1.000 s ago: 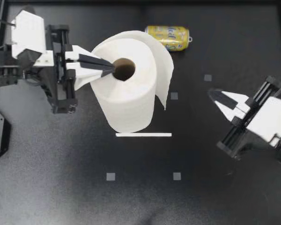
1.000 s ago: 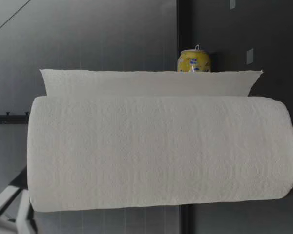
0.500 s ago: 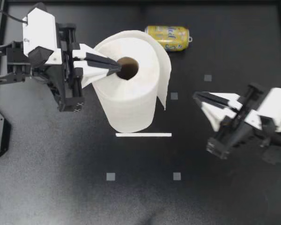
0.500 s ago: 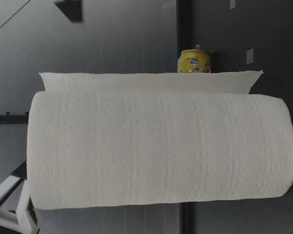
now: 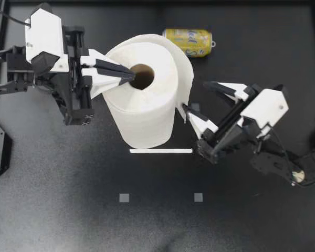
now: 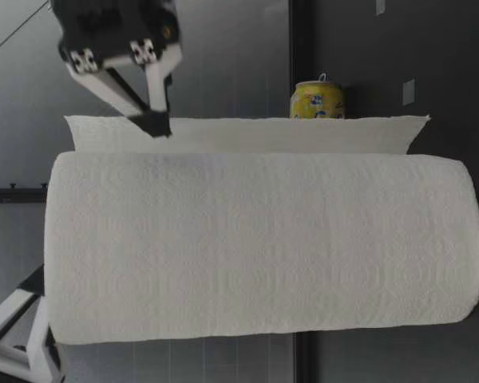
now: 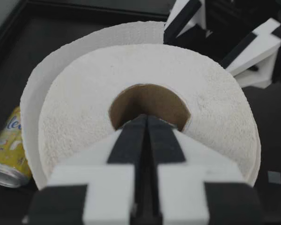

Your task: Pick up a piece of paper towel and place it on the spilled liquid.

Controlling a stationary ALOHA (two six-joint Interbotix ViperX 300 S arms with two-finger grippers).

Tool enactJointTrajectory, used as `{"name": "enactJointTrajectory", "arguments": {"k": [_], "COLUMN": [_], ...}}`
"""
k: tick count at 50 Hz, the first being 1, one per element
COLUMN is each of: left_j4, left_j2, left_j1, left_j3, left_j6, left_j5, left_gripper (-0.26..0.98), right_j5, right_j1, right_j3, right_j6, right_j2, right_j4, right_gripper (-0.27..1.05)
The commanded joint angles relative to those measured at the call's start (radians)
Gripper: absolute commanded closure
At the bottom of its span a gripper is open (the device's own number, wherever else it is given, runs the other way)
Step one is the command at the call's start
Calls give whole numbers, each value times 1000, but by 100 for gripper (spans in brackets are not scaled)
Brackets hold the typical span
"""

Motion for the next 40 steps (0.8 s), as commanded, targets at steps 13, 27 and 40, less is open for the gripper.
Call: {"name": "enactJointTrajectory", "arguments": {"k": [13, 27, 40], "left_j4": [0, 0, -2], "left_j2": [2, 0, 0], "left_j1": [5, 3, 5], "left_j3": [12, 21, 23], "left_j6": [-3, -5, -5], "left_j5": [9, 5, 6], "left_gripper": [62, 62, 63], "right_j5": [5, -23, -71], "right_j1": [-103, -169, -209], "right_j3": [-28, -41, -58], "right_j6": [-38, -55, -55], "right_j2": [18, 40, 54], "right_j4": [-6, -14, -84], "right_gripper": [1, 1, 4]}}
